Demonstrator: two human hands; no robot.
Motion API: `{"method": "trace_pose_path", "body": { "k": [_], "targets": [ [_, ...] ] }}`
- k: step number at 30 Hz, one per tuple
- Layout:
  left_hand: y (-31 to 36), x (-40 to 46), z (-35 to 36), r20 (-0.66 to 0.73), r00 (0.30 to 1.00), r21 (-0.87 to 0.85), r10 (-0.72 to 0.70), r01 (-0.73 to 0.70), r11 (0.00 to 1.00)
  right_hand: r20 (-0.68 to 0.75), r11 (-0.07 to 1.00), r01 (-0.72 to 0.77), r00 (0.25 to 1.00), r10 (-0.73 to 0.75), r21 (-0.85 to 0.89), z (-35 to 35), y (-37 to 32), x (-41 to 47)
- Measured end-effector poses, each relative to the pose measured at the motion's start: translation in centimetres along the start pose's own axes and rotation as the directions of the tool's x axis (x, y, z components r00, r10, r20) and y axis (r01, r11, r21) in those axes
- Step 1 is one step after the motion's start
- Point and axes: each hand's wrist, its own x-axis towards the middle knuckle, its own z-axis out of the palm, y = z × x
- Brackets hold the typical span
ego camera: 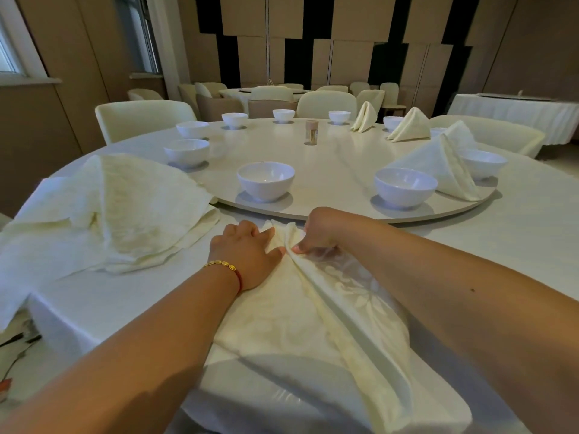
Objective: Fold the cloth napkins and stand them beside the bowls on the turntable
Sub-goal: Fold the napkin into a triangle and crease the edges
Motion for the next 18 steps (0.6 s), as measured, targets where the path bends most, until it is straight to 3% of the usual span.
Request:
{"method": "trace_pose_path", "body": {
  "k": [2, 6, 18],
  "targets": [
    [0.0, 0.0, 0.0, 0.004, 1.000, 0.001, -0.004, 0.004, 1.000, -0.027, 0.999, -0.014, 1.000, 0.013, -0.032, -0.2, 0.1, -0.1],
    [0.1, -0.2, -0.2, 0.005, 1.000, -0.003, -0.003, 0.003, 1.000, -0.250, 1.000, -0.001, 0.968, 0.000, -0.003, -0.8, 0.7, -0.3],
    [0.0, -0.1, -0.1, -0.005, 1.000, -0.046, -0.015, 0.014, 0.999, -0.186, 0.998, -0.055, 0.981, 0.060, 0.033, -0.1, -1.5, 0.7]
  ]
}}
